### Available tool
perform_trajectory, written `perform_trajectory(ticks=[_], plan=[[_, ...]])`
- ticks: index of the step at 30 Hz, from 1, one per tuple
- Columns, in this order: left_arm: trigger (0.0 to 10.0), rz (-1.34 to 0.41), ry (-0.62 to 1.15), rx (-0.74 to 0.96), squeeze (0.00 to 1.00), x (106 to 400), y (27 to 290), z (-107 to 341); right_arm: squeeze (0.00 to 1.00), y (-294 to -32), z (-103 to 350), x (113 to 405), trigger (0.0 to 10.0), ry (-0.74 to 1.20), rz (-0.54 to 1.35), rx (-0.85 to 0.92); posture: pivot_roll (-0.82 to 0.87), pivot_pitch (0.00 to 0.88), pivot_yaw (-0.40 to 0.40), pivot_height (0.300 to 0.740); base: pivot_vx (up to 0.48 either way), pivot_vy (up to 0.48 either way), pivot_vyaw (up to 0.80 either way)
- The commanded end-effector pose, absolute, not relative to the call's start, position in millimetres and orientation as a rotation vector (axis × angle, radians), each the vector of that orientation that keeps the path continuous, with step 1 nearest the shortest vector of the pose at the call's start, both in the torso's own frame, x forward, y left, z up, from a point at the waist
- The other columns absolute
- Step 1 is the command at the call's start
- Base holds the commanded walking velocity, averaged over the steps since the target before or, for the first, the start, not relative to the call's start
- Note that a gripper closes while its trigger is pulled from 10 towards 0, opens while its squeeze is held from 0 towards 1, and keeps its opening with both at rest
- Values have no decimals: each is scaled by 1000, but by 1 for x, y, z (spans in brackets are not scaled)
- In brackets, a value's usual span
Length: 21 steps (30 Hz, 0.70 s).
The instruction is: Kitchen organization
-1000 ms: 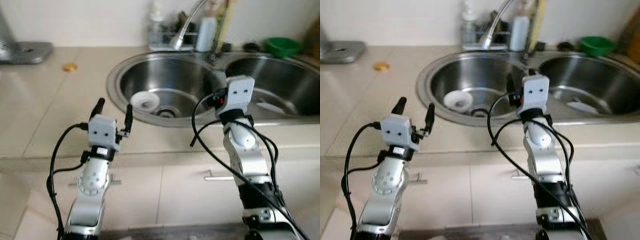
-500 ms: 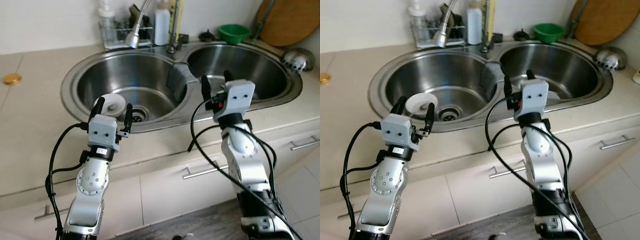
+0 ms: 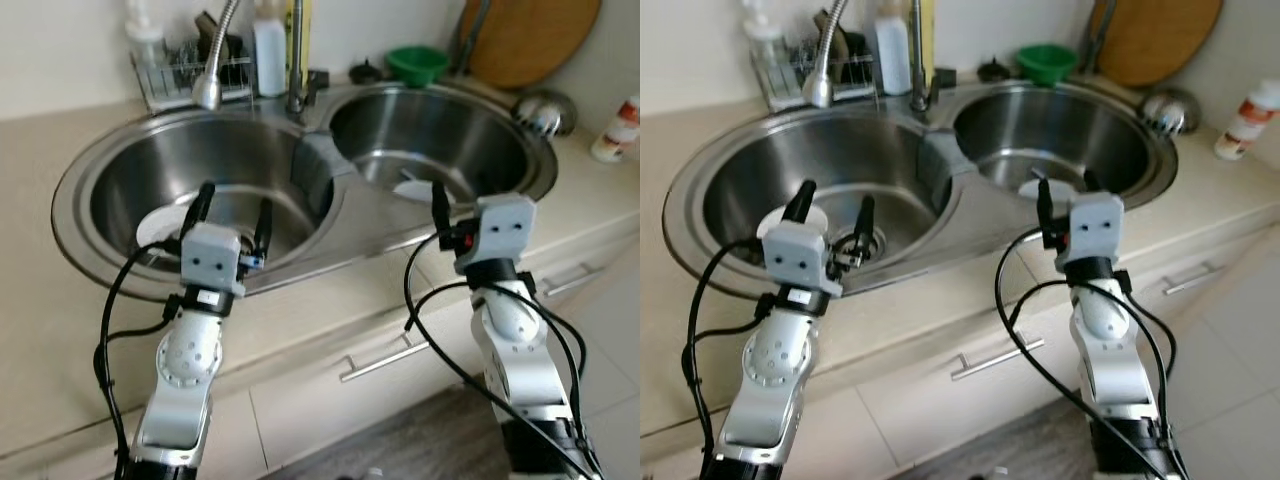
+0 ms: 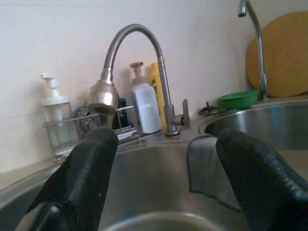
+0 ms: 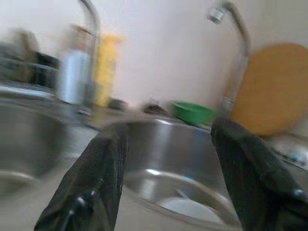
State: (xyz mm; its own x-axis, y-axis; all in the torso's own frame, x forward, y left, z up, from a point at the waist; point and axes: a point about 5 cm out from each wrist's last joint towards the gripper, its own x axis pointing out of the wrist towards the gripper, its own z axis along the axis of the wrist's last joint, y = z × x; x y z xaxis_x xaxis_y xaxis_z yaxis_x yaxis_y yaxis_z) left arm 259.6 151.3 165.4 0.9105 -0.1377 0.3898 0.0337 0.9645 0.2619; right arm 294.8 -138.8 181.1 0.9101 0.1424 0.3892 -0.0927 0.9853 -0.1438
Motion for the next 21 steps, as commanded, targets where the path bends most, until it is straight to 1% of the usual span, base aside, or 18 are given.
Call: perform_trajectory(ticks=[1,7,10,12,19,21], plan=[[10000,-99,-410,256,0,260,149,163,0,-147,183,291,10000,-420,105,-144,24,24,-41,740,0,0,-800],[10000,-101,-407,259,0,261,149,163,0,-147,183,290,10000,-417,107,-140,22,25,-37,740,0,0,0],[10000,-106,-406,261,0,260,148,162,0,-146,183,290,10000,-419,109,-138,20,25,-34,740,0,0,-800],[10000,-112,-408,258,0,260,147,163,0,-145,184,289,10000,-421,112,-136,20,25,-34,740,0,-334,-800],[10000,-114,-415,251,0,260,147,163,0,-145,184,289,10000,-426,115,-133,22,26,-35,740,0,-480,-800],[10000,-115,-416,251,0,260,147,164,0,-145,184,289,10000,-427,116,-133,22,26,-35,740,0,-300,-800]])
